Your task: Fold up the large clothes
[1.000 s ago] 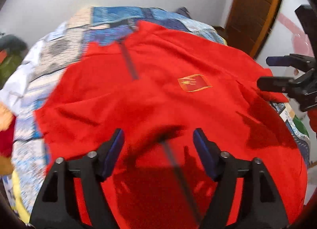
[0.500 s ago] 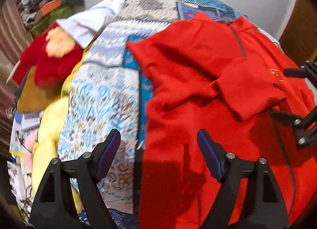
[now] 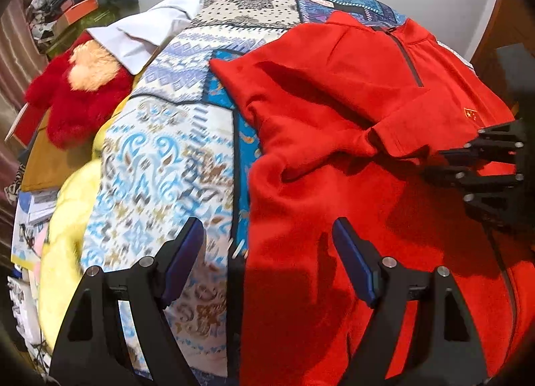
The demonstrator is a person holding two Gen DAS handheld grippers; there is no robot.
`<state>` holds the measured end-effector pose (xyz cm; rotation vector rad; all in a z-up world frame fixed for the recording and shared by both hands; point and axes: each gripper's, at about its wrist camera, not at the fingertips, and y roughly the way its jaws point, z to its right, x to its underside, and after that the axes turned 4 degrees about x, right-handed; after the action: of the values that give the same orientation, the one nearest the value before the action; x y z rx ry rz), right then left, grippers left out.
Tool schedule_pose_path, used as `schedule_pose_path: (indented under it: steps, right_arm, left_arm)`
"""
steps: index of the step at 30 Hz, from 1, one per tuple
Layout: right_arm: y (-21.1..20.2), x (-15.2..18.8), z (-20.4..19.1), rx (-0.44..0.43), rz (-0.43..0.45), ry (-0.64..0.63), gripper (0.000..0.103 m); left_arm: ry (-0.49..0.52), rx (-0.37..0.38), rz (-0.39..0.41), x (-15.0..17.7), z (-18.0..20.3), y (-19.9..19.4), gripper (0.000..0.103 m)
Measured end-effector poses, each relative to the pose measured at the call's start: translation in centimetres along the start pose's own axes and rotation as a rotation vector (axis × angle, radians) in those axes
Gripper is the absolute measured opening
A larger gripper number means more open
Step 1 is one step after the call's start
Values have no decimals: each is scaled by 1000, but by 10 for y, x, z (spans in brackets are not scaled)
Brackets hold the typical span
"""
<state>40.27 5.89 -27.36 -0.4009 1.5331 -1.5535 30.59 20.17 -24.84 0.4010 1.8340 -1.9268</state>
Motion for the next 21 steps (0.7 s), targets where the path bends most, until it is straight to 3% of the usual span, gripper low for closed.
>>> schedule_pose_path:
  steps: [3,9,11,15,16,20,21]
  right_arm:
    - [-24,0,21,-19,63,92,11]
    - [-70,-4,84,36,194,258,10]
    - [-83,0,102,53,224,308,10]
    - [-101,16,143,96,268,415,9]
    - [-103,20,151,100,272,432,9]
    - [-112,46,183,131,283,509,9]
    - [-113,51,187,139,282,515,9]
  left_arm:
    - [10,-8,-8,-12,5,11,79]
    - [66,-65,-58,-36,17,46,79]
    - [88,-116,-75,-42,20,59,79]
    - [144,-231,-29,-48,28,65,77]
    - [163,-271,-4,-48,30,64,72]
    - [164,-302,5,-52,26,61,21]
    - [153,-301,5,-53,22,60,18]
